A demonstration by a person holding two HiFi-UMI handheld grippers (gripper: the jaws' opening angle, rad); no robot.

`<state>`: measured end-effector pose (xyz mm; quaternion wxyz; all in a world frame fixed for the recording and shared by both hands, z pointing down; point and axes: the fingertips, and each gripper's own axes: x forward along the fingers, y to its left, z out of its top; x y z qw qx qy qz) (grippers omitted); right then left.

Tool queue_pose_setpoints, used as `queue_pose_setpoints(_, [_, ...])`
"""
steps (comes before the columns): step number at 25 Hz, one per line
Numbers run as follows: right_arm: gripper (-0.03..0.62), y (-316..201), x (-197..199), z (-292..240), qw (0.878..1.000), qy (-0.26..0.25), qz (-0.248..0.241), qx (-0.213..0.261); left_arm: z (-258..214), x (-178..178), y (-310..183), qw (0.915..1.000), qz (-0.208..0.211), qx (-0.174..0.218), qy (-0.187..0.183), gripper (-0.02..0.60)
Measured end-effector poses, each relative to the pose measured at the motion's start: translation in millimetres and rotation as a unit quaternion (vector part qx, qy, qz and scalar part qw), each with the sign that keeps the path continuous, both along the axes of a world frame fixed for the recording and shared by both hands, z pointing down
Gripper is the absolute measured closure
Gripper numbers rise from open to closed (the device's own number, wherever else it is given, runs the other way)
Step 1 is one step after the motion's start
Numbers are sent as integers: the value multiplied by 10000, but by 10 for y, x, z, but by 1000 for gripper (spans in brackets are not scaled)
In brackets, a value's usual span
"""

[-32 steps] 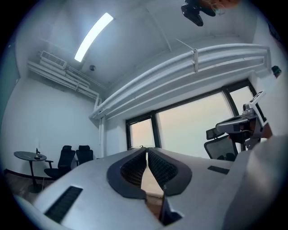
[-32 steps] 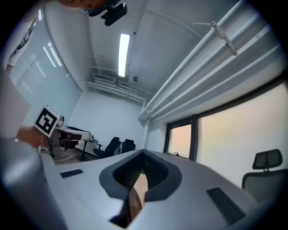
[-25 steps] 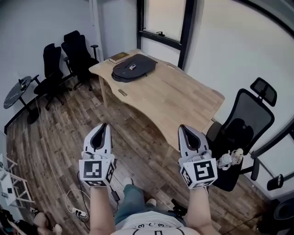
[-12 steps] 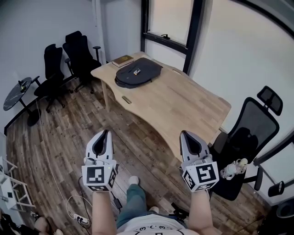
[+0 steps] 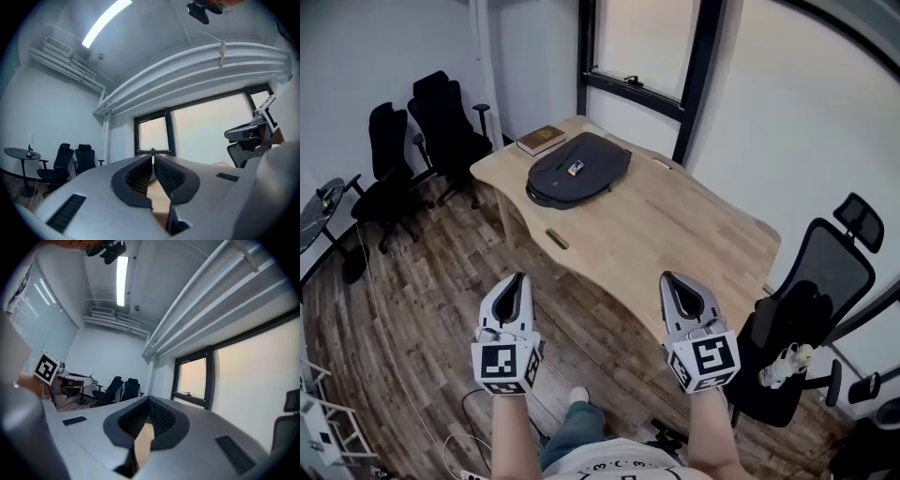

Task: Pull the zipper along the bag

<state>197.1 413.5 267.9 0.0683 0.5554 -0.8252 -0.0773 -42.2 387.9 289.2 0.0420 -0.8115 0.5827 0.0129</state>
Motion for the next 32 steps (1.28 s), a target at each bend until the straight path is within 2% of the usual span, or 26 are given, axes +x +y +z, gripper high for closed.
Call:
queue_pose_setpoints(7, [542,-846,-240,-52,9997,209,156,16,-21,-252,-861,9998,164,7,57,558])
queue_pose_setpoints(11, [543,-1213,-326,-43,9981,565,259,36,21,-308,-1186,9995,299,-36,-7,558])
queue_pose_setpoints(16, [543,-1528,-318,17,9966,767,292,-68,139,-272,-1468,9990,432,-149,-21,558])
queue_pose_setpoints(23, [542,-2015,-95,83,9958,835,345,-155,301,-94,-1857,9980,554,-297,6,558])
queue_pose_setpoints(32, [543,-2906,188,249,9926,1161,208,-274,473,383,-2652,9959,746,-487,-132,558])
